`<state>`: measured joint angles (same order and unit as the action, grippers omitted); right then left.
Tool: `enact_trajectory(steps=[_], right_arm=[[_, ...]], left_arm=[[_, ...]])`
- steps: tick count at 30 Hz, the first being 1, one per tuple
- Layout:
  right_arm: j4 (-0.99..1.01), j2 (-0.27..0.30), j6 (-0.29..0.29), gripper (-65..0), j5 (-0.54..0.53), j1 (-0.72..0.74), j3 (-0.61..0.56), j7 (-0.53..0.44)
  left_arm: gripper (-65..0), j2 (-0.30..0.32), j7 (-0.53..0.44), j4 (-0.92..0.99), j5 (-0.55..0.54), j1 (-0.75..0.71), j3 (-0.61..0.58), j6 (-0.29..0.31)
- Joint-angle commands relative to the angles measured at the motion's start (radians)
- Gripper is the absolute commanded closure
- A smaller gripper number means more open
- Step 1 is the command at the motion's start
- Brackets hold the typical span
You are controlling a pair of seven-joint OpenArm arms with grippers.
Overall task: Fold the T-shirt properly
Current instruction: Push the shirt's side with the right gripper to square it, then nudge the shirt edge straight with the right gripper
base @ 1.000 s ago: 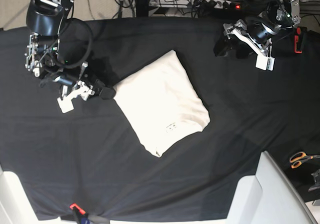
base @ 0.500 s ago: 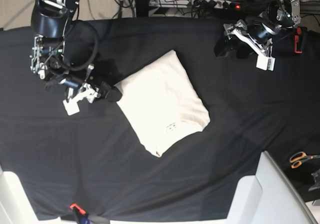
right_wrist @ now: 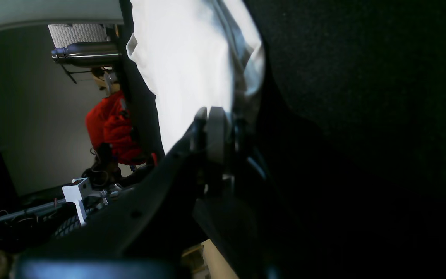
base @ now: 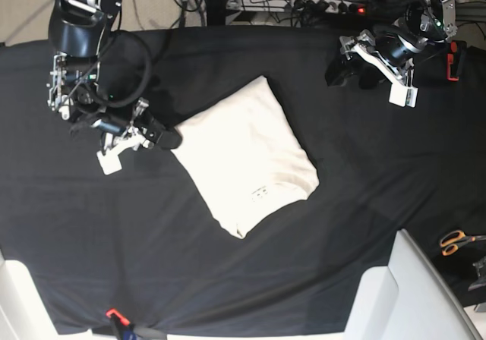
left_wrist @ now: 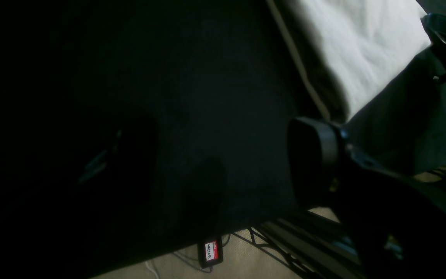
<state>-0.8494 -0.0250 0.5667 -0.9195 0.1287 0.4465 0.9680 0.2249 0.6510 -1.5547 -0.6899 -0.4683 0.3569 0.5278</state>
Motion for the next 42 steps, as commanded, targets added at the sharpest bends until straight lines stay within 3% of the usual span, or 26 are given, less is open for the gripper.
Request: enact_trajectory(steps=[1,7,26,31,36,38,42], right_arm=[[-0.011,0.003,0.008,-0.8,-0.022,0.004,0.016,-0.002],[-0.014,0.01,0.008,-0.6,-0.019,-0.027,0.097,0.007],[-0.077,0.027,0.006,-0.6,-0.022,-0.18,0.099,0.033],[-0.276,0.0,-0.101,-0.6,-0.022,-0.263,0.099,0.032],[-0.351,-0.008,-0.149,-0.6,-0.022,-0.286,0.099,0.039],[-0.37,-0.008,-0.181,-0.6,-0.022,-0.292,0.094,0.038],[-0.41,-0.01,-0.193,-0.6,-0.022,-0.311,0.09,0.035]], left_arm=[[-51.2,0.012,-0.013,-0.013,-0.021,0.0,0.006,0.01],[-51.2,0.012,-0.013,-0.013,-0.021,0.0,0.006,0.01],[-51.2,0.012,-0.013,-0.013,-0.021,0.0,0.006,0.01],[-51.2,0.012,-0.013,-0.013,-0.02,0.0,0.006,0.01],[-51.2,0.012,-0.013,-0.008,-0.014,0.012,0.003,0.01],[-51.2,0.012,-0.013,0.001,0.025,0.013,0.001,0.01],[-51.2,0.005,-0.013,0.0,0.103,0.015,-0.003,0.01]])
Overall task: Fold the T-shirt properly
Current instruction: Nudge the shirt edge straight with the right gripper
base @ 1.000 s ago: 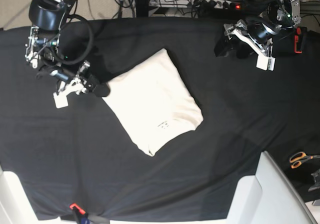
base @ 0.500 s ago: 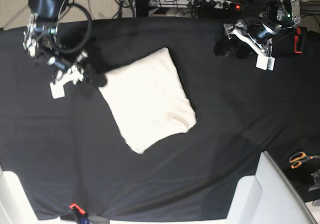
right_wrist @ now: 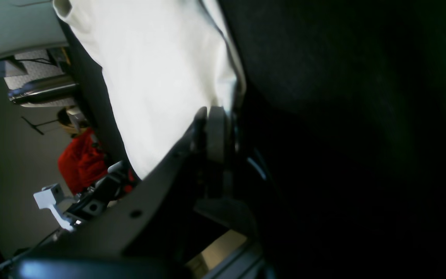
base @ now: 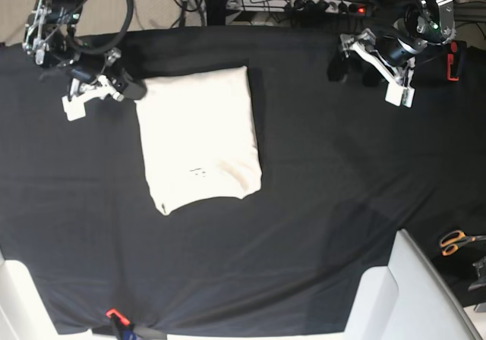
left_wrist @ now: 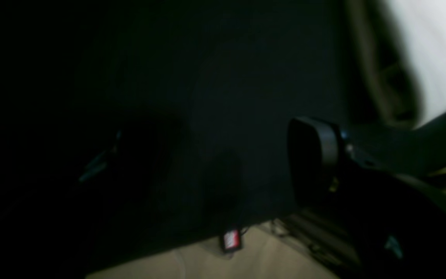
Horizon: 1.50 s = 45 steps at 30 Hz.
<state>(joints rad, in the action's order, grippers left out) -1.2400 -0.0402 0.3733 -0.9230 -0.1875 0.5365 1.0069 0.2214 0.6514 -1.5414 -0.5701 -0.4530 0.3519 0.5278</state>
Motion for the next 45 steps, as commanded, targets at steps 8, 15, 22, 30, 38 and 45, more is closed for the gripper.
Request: enact_trajectory(steps=[8,15,22,30,38,45], right_arm=[[-0.06,-0.01,-0.056,-0.6,-0.018,-0.01,0.0,0.003],[-0.074,-0.031,-0.064,-0.6,-0.018,-0.017,-0.002,0.02],[-0.074,-0.045,-0.064,-0.6,-0.014,-0.017,-0.002,0.037],[-0.074,-0.048,-0.064,-2.3,-0.015,-0.025,-0.002,0.039],[-0.077,-0.05,-0.064,-40.2,-0.018,-0.031,0.006,0.039],[-0.261,-0.048,-0.066,-40.2,-0.018,-0.109,0.012,0.028]], left_arm=[[-51.2,0.008,-0.014,-0.014,-0.015,0.012,0.0,0.012],[-51.2,0.008,-0.014,-0.014,-0.015,0.026,-0.001,0.012],[-51.2,0.008,-0.014,-0.014,-0.014,0.027,-0.001,0.012],[-51.2,0.008,-0.009,-0.014,-0.014,0.039,-0.001,0.012],[-51.2,0.008,-0.009,-0.014,-0.014,0.039,-0.001,0.012],[-51.0,0.008,-0.009,-0.037,-0.014,0.03,-0.003,0.012]])
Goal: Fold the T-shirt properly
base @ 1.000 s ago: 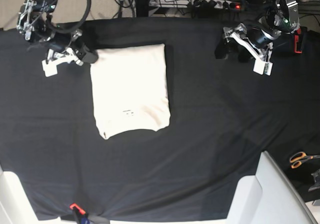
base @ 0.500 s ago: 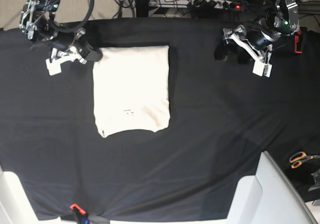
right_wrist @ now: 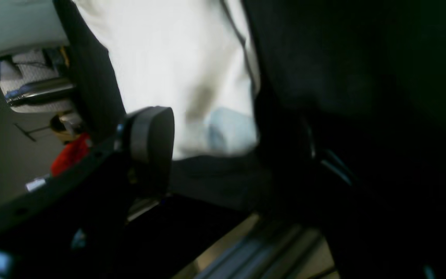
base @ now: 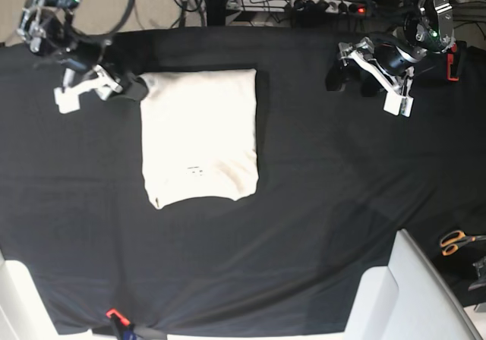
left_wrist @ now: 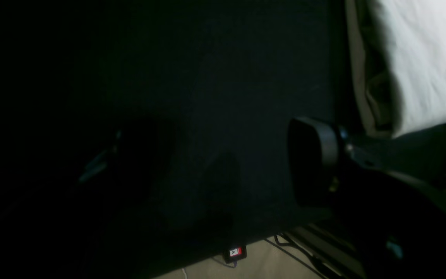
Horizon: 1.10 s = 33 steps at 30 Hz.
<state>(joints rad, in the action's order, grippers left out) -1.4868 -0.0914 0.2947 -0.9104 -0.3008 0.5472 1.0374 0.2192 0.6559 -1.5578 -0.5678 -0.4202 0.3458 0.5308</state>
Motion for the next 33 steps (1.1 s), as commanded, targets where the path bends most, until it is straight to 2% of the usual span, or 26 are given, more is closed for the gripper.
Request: enact_trajectory(steps=[1,4,6,8,10,13,14,15,20,23,26,28,29,31,33], right_arm=[[-0.051,0.003,0.008,-40.2,-0.031,-0.019,0.023,-0.004],[-0.128,-0.001,-0.03,-40.2,-0.031,-0.084,0.103,-0.004],[-0.166,-0.001,-0.032,-40.2,-0.032,-0.14,0.153,0.001],[-0.188,-0.001,-0.032,-37.8,-0.034,-0.202,0.19,0.008],[-0.193,0.0,-0.032,-31.7,-0.062,-0.268,0.213,0.008],[-0.145,0.009,-0.03,-13.4,-0.134,-0.358,0.221,0.008],[-0.107,0.012,-0.025,-6.0,-0.154,-0.378,0.216,0.013],[-0.064,0.022,-0.018,-0.3,-0.163,-0.383,0.201,0.027],[0.234,0.103,-0.012,-0.8,-0.157,-0.315,0.08,0.06],[0.432,0.158,-0.012,-0.6,-0.055,-0.222,-0.046,0.013],[0.638,0.195,-0.01,-0.6,0.152,-0.107,-0.255,-0.153],[0.768,0.196,-0.01,-0.8,0.296,-0.048,-0.41,-0.343],[0.832,0.193,-0.01,-0.8,0.374,-0.024,-0.491,-0.447],[0.989,0.184,-0.013,-0.8,0.551,0.028,-0.695,-0.714],[1.167,0.166,-0.016,-0.8,0.706,0.068,-0.869,-0.977]], left_arm=[[-51.0,0.01,-0.012,-0.037,-0.014,-0.009,-0.001,0.009],[-51.0,0.013,-0.012,-0.119,-0.016,-0.075,-0.029,0.009],[-50.5,0.013,-0.012,-0.198,-0.016,-0.159,-0.032,0.009],[-44.6,0.012,-0.014,-0.261,-0.014,-0.243,-0.034,0.009],[-32.6,0.012,-0.015,-0.289,-0.014,-0.317,-0.041,0.009],[-4.3,0.009,-0.015,-0.273,-0.014,-0.395,-0.044,0.004],[0.0,0.009,-0.015,-0.257,-0.014,-0.412,-0.044,0.004],[0.0,0.009,-0.015,-0.229,-0.014,-0.421,-0.044,0.002],[0.0,0.009,-0.018,-0.016,0.002,-0.385,-0.064,0.002],[0.0,-0.001,-0.031,0.165,0.167,-0.294,-0.139,0.001],[0.0,-0.063,-0.175,0.397,0.424,-0.191,-0.238,-0.001],[0.0,-0.111,-0.313,0.587,0.575,-0.122,-0.282,-0.03],[0.0,-0.129,-0.382,0.687,0.63,-0.087,-0.291,-0.053],[0.0,-0.159,-0.562,0.945,0.714,0.001,-0.314,-0.099],[0.0,-0.163,-0.764,1.219,0.748,0.109,-0.331,-0.108]])
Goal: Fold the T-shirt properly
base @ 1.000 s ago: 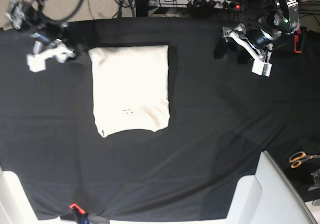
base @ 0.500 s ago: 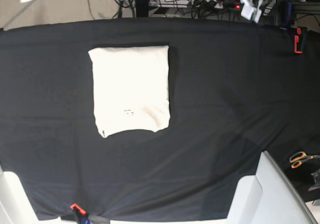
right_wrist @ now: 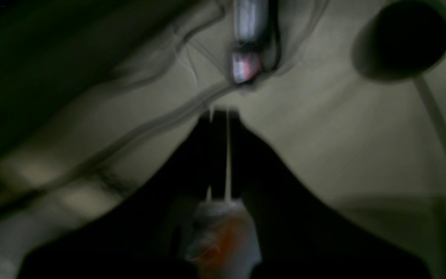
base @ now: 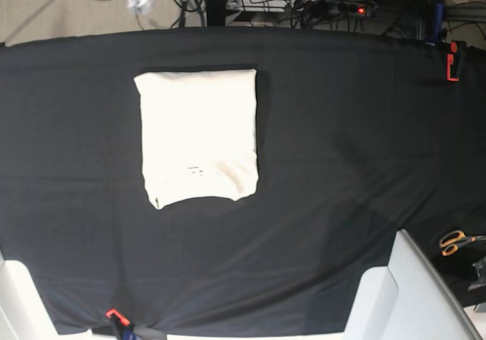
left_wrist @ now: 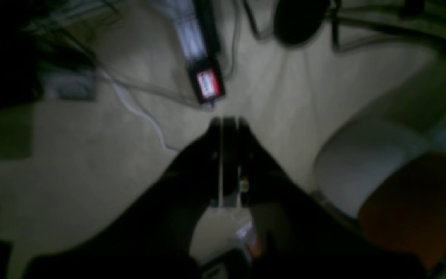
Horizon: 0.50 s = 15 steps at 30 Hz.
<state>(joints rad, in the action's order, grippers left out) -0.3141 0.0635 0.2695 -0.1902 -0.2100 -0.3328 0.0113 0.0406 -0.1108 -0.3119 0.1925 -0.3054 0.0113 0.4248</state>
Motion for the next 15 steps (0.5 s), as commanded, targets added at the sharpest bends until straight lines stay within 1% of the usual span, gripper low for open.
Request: enact_trajectory(steps=[1,2,3,4,5,6,9,12,15], right_arm=[[0.077,0.003,0.007,-0.8,0.036,-0.004,-0.039,-0.055],[0.155,-0.006,0.007,-0.8,0.071,0.016,-0.076,-0.149],[0.22,-0.02,0.007,-0.8,0.09,0.034,-0.093,-0.221],[0.267,-0.026,0.007,-0.8,0.088,0.048,-0.088,-0.271],[0.289,-0.029,0.007,-0.8,0.076,0.059,-0.075,-0.285],[0.289,-0.029,0.007,-0.8,0.057,0.065,-0.05,-0.285],[0.243,-0.031,0.007,-0.8,-0.019,0.063,0.056,-0.285],[0.226,-0.035,0.007,-0.8,-0.024,0.06,0.122,-0.285],[0.227,-0.035,0.007,-0.8,-0.024,0.06,0.14,-0.285]], left_arm=[[0.0,0.015,-0.094,0.101,-0.015,0.047,0.005,-0.002],[0.0,0.017,-0.188,0.208,-0.02,0.091,0.009,-0.002],[0.0,0.018,-0.264,0.282,-0.029,0.128,0.009,-0.002],[0.0,0.018,-0.326,0.312,-0.035,0.156,0.009,-0.002],[0.0,0.026,-0.356,0.312,-0.043,0.162,0.009,-0.004],[0.0,0.037,-0.361,0.3,-0.052,0.165,0.011,-0.004],[0.0,0.04,-0.332,0.214,-0.061,0.167,0.0,-0.004],[0.0,0.041,-0.33,0.185,-0.044,0.17,0.0,-0.004],[0.0,0.041,-0.329,0.187,-0.011,0.17,0.0,-0.004]])
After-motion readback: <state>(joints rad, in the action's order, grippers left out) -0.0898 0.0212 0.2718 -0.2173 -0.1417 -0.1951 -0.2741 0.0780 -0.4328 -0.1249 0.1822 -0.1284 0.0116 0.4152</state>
